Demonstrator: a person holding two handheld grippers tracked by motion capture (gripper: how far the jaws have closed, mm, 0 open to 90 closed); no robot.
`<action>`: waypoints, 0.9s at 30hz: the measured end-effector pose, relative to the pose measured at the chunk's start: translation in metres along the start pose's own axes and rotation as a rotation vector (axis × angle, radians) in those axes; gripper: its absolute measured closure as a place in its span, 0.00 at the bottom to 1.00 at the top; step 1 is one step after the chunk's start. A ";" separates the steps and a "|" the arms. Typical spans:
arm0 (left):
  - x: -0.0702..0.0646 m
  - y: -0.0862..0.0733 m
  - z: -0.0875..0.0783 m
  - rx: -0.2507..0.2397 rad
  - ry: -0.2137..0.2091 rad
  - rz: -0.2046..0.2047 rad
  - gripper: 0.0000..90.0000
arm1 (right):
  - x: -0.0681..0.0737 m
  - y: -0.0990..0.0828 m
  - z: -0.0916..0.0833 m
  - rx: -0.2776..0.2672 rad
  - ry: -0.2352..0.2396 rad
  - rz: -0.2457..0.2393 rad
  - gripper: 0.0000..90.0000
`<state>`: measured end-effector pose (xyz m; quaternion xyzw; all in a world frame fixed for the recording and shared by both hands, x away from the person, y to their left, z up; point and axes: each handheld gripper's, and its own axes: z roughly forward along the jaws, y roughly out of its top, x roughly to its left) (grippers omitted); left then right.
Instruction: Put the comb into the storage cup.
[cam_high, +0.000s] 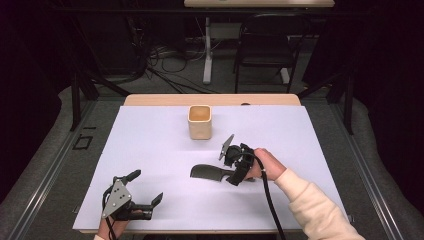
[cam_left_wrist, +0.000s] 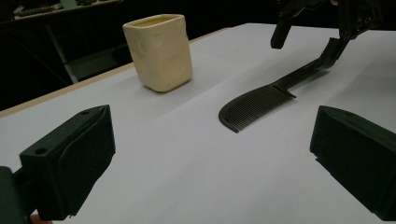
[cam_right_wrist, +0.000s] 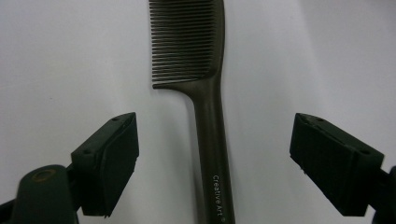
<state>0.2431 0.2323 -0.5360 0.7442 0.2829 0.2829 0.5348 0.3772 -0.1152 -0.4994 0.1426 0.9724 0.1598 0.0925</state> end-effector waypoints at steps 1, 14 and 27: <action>0.000 0.000 0.000 0.000 0.000 0.000 0.00 | 0.000 0.001 0.001 -0.002 -0.001 -0.002 0.21; 0.000 0.000 0.000 0.002 -0.003 0.002 0.00 | 0.008 0.018 0.016 0.104 -0.001 -0.103 0.61; 0.000 0.000 0.000 0.005 -0.009 0.003 0.00 | 0.007 0.025 0.029 0.192 0.002 -0.126 0.72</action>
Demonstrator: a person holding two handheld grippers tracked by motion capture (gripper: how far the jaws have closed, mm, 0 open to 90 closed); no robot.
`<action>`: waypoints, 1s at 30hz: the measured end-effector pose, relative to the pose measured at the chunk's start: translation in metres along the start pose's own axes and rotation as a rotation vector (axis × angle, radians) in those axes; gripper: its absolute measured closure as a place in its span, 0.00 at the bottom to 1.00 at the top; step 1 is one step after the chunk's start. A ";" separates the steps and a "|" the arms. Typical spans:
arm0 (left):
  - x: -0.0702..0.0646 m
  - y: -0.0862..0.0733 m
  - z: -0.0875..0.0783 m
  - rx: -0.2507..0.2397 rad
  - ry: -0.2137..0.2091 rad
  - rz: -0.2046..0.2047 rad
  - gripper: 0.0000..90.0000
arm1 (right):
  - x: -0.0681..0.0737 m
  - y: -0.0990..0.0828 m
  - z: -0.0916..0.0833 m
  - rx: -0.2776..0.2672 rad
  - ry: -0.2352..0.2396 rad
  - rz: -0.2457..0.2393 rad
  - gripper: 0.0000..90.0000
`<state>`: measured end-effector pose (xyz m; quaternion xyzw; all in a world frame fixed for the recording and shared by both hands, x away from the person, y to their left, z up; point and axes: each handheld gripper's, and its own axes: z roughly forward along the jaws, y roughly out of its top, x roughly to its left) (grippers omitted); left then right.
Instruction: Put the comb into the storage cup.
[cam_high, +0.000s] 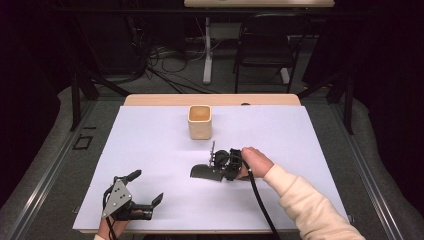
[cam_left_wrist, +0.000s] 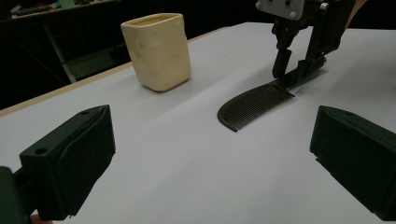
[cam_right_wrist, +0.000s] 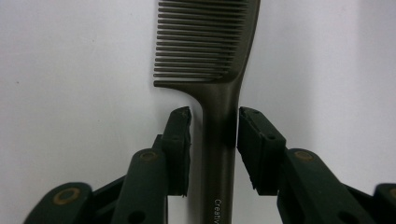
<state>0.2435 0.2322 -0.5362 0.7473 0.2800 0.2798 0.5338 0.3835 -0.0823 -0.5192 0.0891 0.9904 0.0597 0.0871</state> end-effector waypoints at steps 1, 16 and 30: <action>0.000 0.000 0.000 0.000 0.000 0.000 0.00 | 0.000 0.000 0.001 0.007 0.002 0.000 0.72; 0.000 0.000 0.000 -0.004 -0.001 0.002 0.00 | -0.003 0.005 0.009 0.054 0.000 0.009 0.77; 0.000 0.000 0.001 -0.004 0.000 -0.001 0.00 | -0.004 0.005 0.010 0.054 0.006 0.030 0.80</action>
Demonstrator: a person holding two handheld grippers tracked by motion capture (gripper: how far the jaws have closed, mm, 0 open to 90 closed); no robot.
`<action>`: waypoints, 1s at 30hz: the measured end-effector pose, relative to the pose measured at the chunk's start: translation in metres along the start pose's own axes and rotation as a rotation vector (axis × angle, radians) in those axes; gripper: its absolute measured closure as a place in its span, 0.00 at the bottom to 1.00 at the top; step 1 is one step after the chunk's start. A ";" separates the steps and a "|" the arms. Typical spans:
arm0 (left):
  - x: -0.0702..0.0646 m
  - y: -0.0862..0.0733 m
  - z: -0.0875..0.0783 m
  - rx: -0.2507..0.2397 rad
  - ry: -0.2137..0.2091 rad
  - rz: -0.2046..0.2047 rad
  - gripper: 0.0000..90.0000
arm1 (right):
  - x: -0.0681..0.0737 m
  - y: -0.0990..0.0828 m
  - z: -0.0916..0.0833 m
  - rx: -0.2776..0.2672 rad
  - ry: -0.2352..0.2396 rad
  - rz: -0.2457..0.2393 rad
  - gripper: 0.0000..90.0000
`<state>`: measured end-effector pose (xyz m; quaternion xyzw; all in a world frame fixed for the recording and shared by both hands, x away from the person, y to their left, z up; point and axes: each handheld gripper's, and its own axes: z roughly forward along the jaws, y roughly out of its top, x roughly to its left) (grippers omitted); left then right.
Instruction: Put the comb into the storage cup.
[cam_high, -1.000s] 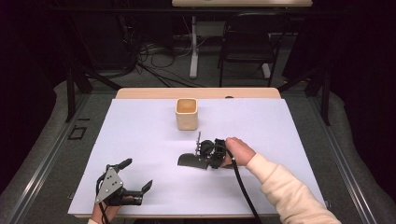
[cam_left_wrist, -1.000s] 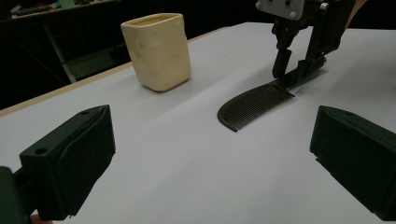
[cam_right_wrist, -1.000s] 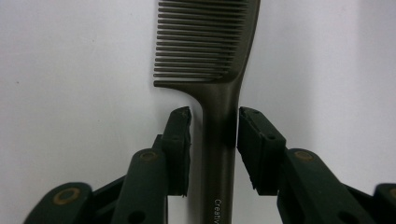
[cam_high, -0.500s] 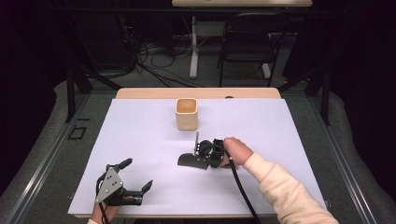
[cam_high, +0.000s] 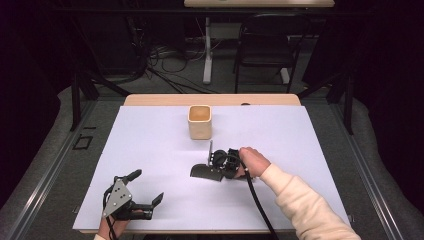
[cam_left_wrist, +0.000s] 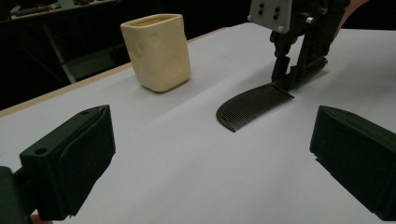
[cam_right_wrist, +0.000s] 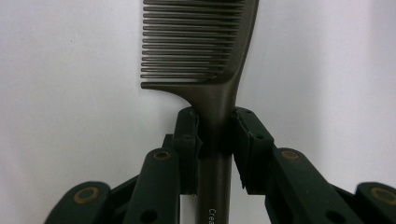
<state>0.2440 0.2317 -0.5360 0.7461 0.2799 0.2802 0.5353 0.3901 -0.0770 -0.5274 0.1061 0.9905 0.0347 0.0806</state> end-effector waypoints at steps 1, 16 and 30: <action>0.000 0.000 0.000 0.000 0.000 0.001 0.00 | 0.000 0.000 0.000 -0.002 0.000 -0.002 0.80; 0.000 0.000 0.000 0.001 0.002 0.001 0.00 | -0.003 -0.016 -0.012 -0.067 0.017 0.045 0.80; 0.001 0.000 0.001 0.000 0.006 0.001 0.00 | -0.007 -0.032 -0.030 -0.169 0.021 0.107 0.80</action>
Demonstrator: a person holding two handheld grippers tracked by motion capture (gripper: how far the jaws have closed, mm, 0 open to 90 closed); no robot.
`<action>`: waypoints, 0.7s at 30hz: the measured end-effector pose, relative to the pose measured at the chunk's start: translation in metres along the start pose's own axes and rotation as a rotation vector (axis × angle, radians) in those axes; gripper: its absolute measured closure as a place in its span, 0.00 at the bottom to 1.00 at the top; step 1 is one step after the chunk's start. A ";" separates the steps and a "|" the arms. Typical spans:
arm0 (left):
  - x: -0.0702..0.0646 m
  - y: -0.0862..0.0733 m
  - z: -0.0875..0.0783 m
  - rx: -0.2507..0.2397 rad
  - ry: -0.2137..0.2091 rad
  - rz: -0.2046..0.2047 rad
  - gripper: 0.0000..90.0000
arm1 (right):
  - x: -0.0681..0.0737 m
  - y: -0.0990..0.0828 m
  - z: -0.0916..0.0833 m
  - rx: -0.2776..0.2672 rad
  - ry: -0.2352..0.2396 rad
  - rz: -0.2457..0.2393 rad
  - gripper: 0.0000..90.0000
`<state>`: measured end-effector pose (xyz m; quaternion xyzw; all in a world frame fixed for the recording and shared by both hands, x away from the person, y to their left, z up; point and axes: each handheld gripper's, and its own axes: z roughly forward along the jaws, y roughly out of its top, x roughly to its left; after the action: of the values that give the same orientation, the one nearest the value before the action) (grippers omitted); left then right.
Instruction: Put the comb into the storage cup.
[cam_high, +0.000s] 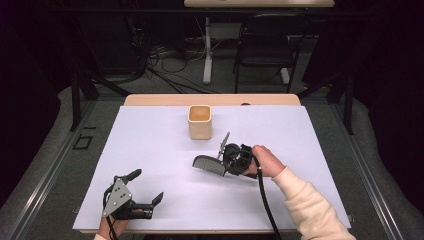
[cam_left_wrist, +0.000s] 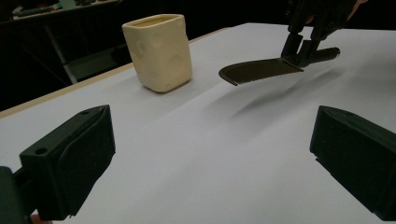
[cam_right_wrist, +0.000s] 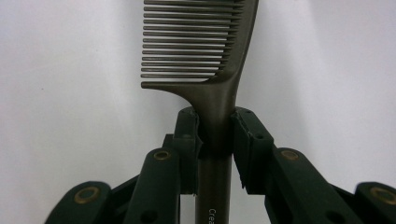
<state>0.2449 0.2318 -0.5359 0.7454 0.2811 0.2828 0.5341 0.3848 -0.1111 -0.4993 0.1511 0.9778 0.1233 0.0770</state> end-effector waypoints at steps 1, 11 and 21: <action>0.000 0.000 0.000 0.000 -0.001 0.002 0.00 | 0.000 -0.001 -0.001 -0.013 0.002 0.006 0.80; 0.000 0.000 0.000 -0.002 0.003 0.002 0.00 | -0.004 -0.015 -0.015 -0.093 0.002 0.075 0.80; 0.000 0.000 0.001 -0.003 0.004 -0.003 0.00 | -0.009 -0.027 -0.024 -0.158 -0.003 0.122 0.80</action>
<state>0.2457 0.2315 -0.5361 0.7436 0.2830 0.2838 0.5352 0.3809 -0.1443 -0.4824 0.2039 0.9539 0.2045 0.0824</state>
